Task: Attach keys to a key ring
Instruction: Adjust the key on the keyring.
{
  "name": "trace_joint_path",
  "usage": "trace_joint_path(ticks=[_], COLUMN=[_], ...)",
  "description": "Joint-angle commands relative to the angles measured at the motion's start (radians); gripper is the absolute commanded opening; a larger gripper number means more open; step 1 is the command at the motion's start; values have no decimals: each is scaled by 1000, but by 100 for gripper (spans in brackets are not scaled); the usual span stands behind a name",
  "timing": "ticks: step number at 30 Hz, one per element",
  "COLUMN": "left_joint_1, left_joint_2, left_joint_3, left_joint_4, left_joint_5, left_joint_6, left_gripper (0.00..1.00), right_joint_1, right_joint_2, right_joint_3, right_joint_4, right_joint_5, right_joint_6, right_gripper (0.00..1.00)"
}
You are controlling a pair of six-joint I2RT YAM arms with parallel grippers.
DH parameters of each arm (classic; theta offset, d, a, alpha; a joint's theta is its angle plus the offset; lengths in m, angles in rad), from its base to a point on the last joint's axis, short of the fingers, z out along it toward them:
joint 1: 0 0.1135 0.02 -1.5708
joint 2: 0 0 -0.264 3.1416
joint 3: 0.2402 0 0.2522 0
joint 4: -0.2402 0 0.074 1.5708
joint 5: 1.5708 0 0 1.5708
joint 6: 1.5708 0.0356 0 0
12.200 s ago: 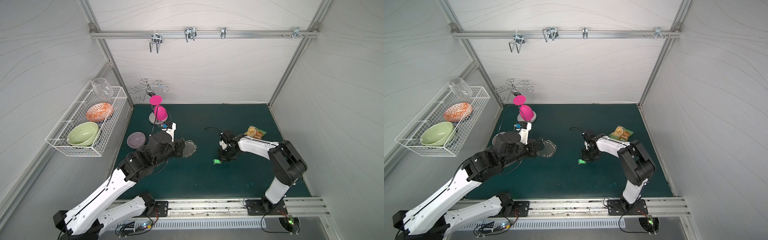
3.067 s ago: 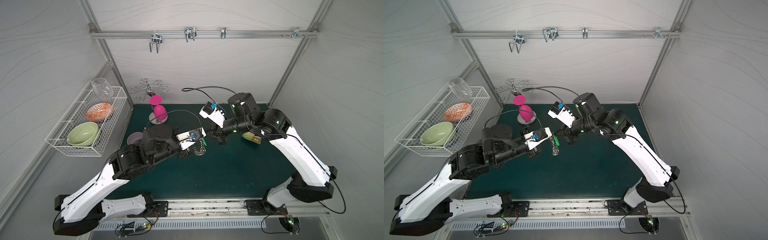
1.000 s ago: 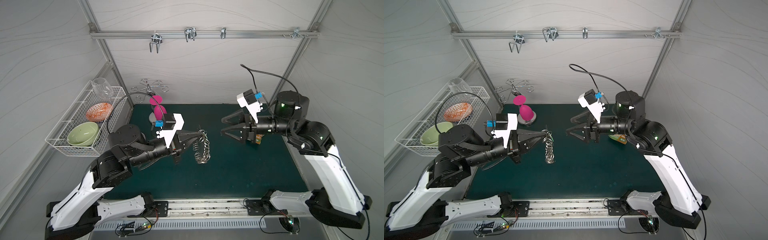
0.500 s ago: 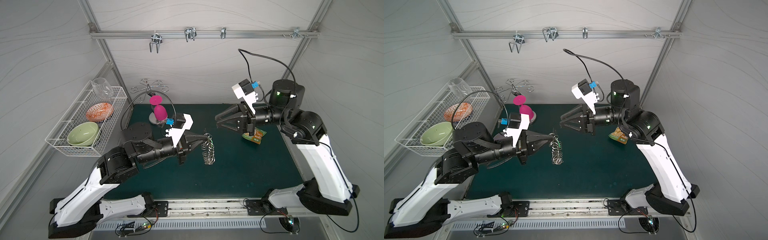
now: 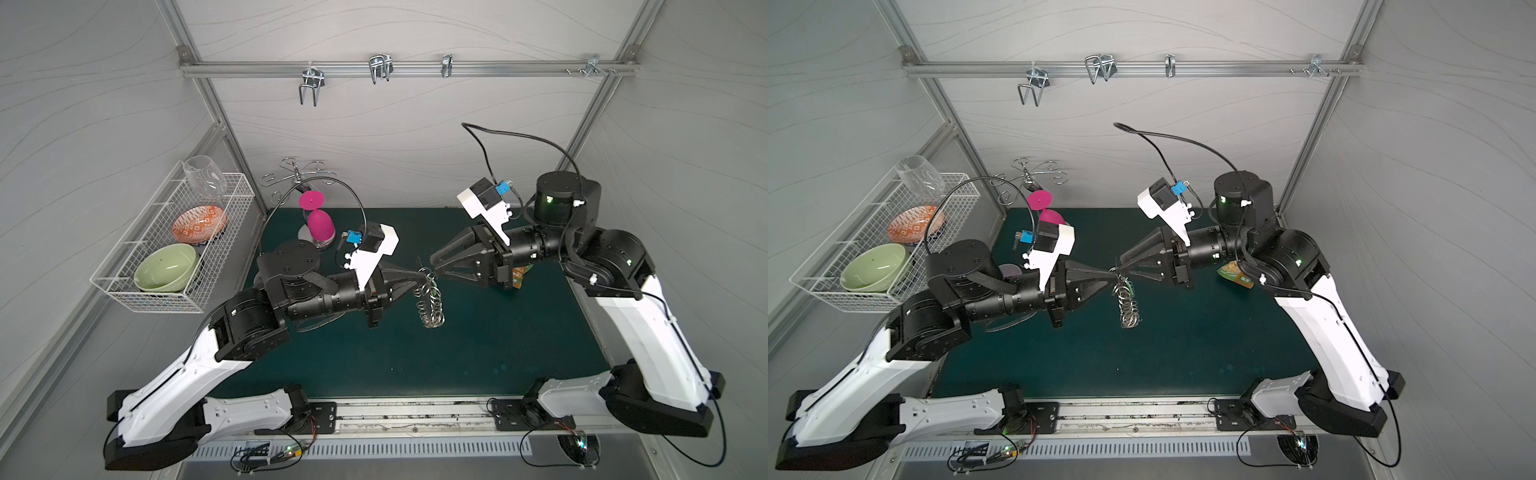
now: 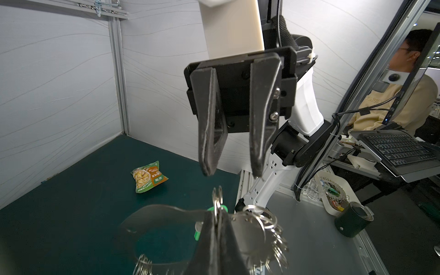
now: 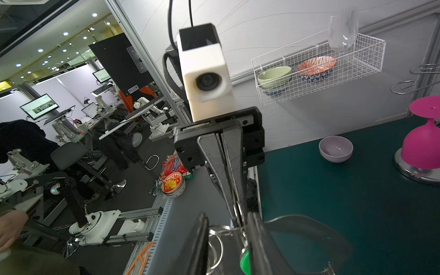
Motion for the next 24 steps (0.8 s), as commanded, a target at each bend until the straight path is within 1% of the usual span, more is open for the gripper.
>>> trace_joint_path(ticks=[1,9,20,24], left_joint_1=[-2,-2,-2,-3], left_joint_2=[1,23,19,23], left_joint_3=[39,36,31,31], left_joint_4=[126,160,221,223], left_joint_5=[37,74,82,88], left_joint_6=[-34,-74,-93,-97], left_gripper=[0,0,0,0], right_joint_1=[5,4,-22,-27], right_joint_2=[-20,-26,-60,-66], right_joint_3=[-4,-4,-43,-56], right_joint_4=[-39,-47,-33,-12], right_joint_5=[12,11,-7,-22], right_joint_6=[-34,-47,-29,-12], right_gripper=[30,27,26,22])
